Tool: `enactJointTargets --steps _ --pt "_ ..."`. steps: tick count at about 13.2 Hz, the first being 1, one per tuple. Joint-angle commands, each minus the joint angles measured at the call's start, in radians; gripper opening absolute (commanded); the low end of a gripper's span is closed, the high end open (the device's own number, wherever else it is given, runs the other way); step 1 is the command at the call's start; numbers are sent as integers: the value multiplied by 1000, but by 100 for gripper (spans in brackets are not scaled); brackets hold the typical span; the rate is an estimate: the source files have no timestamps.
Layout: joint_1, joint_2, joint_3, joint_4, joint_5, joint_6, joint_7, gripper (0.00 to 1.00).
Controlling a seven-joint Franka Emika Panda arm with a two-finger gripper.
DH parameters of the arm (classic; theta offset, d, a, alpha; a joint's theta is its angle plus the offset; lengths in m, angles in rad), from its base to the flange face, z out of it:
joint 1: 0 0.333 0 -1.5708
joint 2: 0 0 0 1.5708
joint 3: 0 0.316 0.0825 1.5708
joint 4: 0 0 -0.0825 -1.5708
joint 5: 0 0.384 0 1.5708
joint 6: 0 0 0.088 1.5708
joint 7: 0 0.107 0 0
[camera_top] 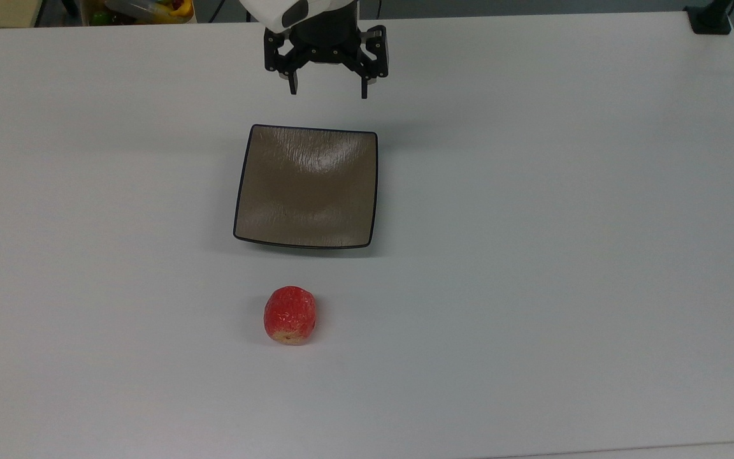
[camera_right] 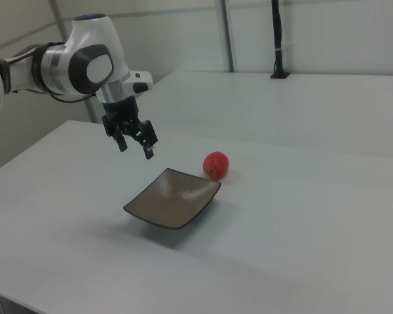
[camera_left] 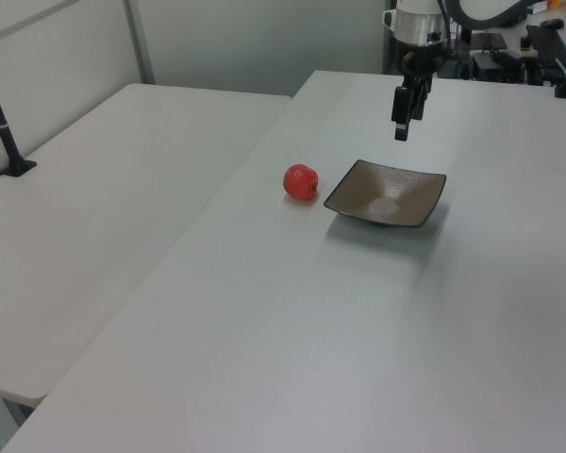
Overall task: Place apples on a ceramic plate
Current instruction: 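Move the gripper down over the red apple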
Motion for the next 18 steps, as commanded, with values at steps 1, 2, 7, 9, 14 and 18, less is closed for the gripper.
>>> enactJointTargets --steps 1,2,7,9,14,18 --pt "12 28 -17 27 1 6 -29 100" --pt "12 67 -17 63 -2 10 -28 100" --pt "1 256 -17 198 -41 242 -20 100" --pt "-13 388 -17 345 -86 245 -17 100" --pt "-19 571 -19 485 -225 349 9 100" --pt "-10 646 -19 537 -319 354 20 100"
